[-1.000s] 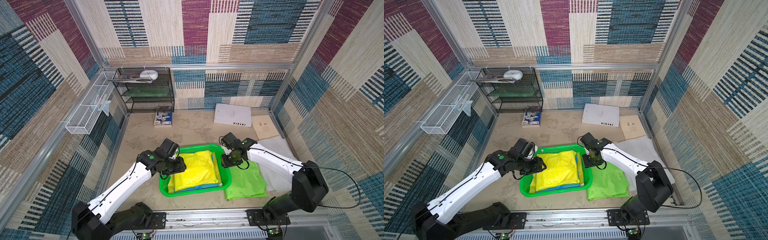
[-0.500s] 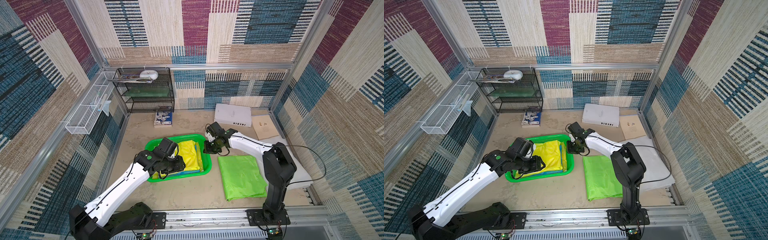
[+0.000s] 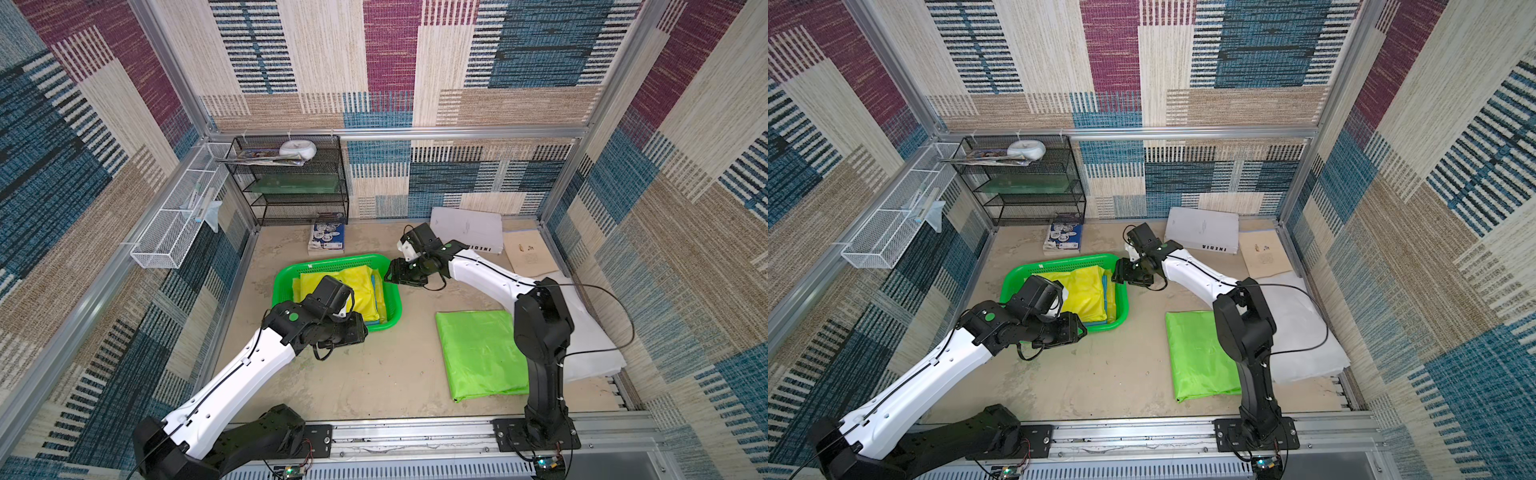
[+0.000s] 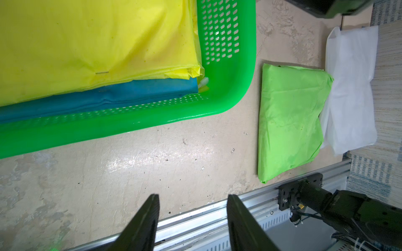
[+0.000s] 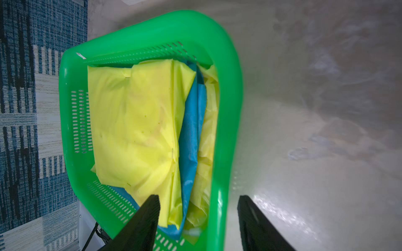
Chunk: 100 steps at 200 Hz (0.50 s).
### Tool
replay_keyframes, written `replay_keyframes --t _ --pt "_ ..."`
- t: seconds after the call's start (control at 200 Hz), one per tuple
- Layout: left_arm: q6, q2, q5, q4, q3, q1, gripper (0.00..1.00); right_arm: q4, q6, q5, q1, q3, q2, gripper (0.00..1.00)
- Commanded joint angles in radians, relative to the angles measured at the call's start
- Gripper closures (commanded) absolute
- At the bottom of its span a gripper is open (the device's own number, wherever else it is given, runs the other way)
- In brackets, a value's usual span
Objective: Put the folded raincoat in the basket
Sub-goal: Move the basket to the center of the board, then move the raincoat to the center of the board.
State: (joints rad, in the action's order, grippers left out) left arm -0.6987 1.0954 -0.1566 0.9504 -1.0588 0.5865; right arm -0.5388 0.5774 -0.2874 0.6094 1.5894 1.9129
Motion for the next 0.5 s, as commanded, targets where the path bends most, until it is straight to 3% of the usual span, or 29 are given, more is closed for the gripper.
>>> replay_keyframes --t 0.0,0.26,0.496 --pt "0.015 -0.002 -0.007 0.004 -0.012 -0.001 0.45 -0.027 -0.061 0.068 -0.063 -0.176 -0.176 0.41" --pt "0.031 0.003 -0.065 -0.079 -0.004 -0.001 0.45 -0.055 -0.076 0.087 -0.133 -0.654 -0.501 0.48" --pt "0.025 0.006 -0.089 -0.103 -0.006 0.004 0.46 0.133 0.023 -0.026 -0.127 -0.893 -0.517 0.53"
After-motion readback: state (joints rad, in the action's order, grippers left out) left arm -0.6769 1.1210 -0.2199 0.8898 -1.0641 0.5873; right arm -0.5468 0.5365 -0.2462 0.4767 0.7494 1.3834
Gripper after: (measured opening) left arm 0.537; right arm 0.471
